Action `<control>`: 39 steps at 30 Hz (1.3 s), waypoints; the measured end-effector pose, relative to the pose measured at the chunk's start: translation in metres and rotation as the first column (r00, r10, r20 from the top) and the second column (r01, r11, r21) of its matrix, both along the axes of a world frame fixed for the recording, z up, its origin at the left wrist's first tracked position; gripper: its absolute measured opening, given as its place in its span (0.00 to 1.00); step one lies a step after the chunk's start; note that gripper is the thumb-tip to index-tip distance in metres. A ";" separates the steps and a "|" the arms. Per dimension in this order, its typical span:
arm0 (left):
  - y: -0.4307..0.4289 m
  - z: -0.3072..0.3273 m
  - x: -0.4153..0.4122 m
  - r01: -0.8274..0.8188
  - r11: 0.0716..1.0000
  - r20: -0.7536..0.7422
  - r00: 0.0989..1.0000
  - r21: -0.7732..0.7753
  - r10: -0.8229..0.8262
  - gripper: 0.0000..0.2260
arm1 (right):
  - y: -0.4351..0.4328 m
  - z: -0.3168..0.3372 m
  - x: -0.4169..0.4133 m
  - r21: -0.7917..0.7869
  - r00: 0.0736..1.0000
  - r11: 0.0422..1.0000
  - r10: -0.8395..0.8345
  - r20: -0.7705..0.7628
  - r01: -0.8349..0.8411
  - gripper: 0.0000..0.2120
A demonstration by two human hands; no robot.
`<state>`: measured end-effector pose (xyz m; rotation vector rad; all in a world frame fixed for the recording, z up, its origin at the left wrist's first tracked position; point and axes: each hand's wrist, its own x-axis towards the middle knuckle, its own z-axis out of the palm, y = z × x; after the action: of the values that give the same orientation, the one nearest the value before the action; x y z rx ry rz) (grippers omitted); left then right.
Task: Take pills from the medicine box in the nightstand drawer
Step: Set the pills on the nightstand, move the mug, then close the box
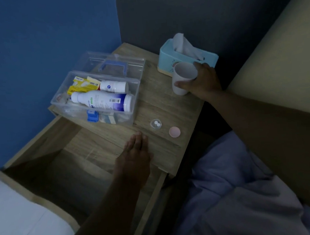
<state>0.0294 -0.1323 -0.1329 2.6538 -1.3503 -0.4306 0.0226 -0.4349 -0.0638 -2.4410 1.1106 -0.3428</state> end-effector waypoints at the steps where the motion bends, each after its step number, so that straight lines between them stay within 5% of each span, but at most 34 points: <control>1: 0.000 0.000 0.000 -0.003 1.000 -0.012 1.000 -0.001 0.003 0.28 | -0.003 0.001 0.002 0.016 1.000 1.000 0.010 0.002 -0.010 0.46; 10: -0.002 0.006 0.000 -0.005 1.000 -0.042 0.999 0.026 0.006 0.28 | 0.013 0.027 -0.012 0.038 0.977 0.981 0.184 0.106 -0.188 0.34; 17: -0.002 0.011 -0.001 -0.026 0.999 -0.061 0.998 0.021 0.028 0.27 | 0.048 0.035 -0.027 0.022 0.952 0.955 0.291 0.097 -0.295 0.43; 21: -0.003 0.011 -0.001 -0.048 0.999 -0.092 0.995 0.004 0.048 0.28 | 0.062 0.030 -0.034 0.030 0.942 0.942 0.333 0.032 -0.334 0.38; 39: 0.008 0.020 0.011 -0.024 1.000 -0.254 0.967 -0.016 0.019 0.33 | 0.078 0.024 -0.039 0.091 0.947 0.956 0.291 -0.134 -0.280 0.47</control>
<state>0.0405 -0.1246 -0.1130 2.4912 -1.2402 -0.7229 -0.0164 -0.3567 -0.0394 -2.5493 0.7910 -0.0331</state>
